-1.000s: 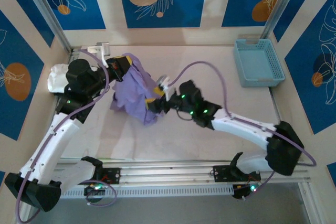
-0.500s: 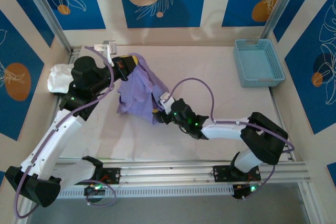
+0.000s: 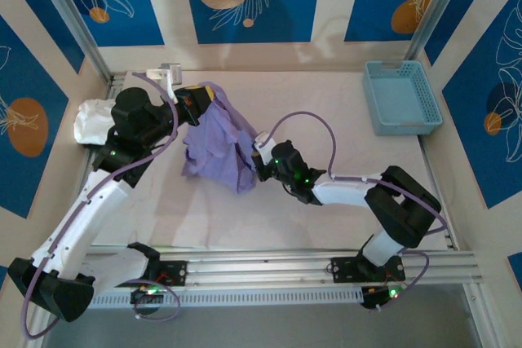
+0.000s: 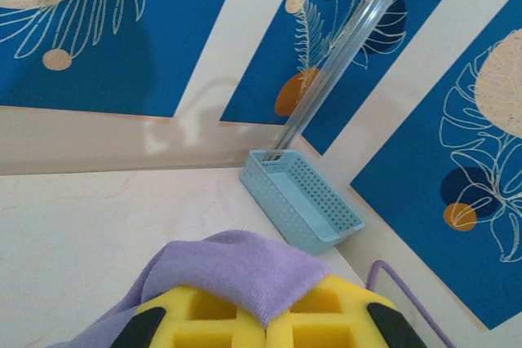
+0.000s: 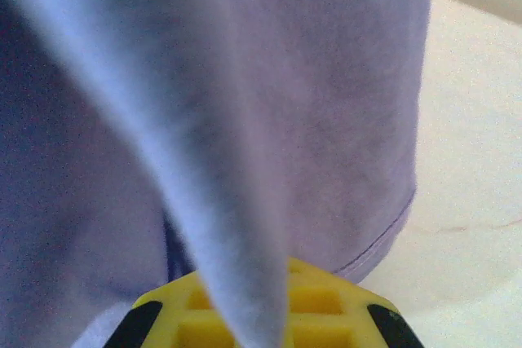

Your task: Fold the inside-out t-shirt

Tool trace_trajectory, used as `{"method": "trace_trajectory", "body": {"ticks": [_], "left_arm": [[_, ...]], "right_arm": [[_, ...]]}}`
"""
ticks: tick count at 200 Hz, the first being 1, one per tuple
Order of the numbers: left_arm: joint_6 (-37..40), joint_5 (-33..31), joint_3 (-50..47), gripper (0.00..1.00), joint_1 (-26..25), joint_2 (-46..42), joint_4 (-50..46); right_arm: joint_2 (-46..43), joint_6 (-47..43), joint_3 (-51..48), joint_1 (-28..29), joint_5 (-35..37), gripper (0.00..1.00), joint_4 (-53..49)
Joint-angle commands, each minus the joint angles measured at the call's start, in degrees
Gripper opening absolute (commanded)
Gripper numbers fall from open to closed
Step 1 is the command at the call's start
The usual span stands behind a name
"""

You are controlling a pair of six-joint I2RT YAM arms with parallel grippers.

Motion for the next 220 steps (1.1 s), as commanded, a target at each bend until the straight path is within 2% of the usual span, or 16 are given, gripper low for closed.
{"method": "trace_trajectory", "body": {"ticks": [1, 25, 41, 63, 96, 123, 168, 200, 220], "left_arm": [[4.2, -4.0, 3.2, 0.0, -0.6, -1.8, -0.5], [12.2, -10.9, 4.9, 0.0, -0.6, -5.1, -4.0], [17.3, -15.3, 5.2, 0.0, -0.6, -8.0, -4.4], [21.6, -17.7, 5.0, 0.0, -0.6, -11.1, -3.4], [21.9, -16.1, 7.2, 0.0, -0.6, -12.8, -4.4], [20.3, -13.0, 9.1, 0.0, -0.6, -14.3, -6.2], [19.1, -10.5, 12.5, 0.0, -0.6, -16.6, -6.4], [20.4, -11.8, 17.7, 0.0, -0.6, -15.6, -6.6], [22.5, -14.8, 20.3, 0.0, -0.6, -13.8, -7.0]], "right_arm": [[-11.3, -3.1, 2.7, -1.9, 1.8, 0.0, -4.6], [-26.7, -2.4, 8.8, -7.5, -3.7, 0.0, -19.1], [-33.0, -1.7, 16.8, -11.7, -8.9, 0.0, -29.5], [-36.0, -3.0, 28.7, -13.8, -11.6, 0.0, -41.1], [-35.9, -3.6, 42.6, -13.9, -13.4, 0.0, -52.8], [-37.9, -2.4, 47.5, -13.9, -14.9, 0.0, -56.7], [-41.9, -0.1, 48.6, -13.9, -19.0, 0.0, -56.6], [-42.2, 0.7, 49.2, -13.9, -20.3, 0.0, -54.8], [-40.9, 0.6, 48.9, -13.9, -19.8, 0.0, -53.9]]}}
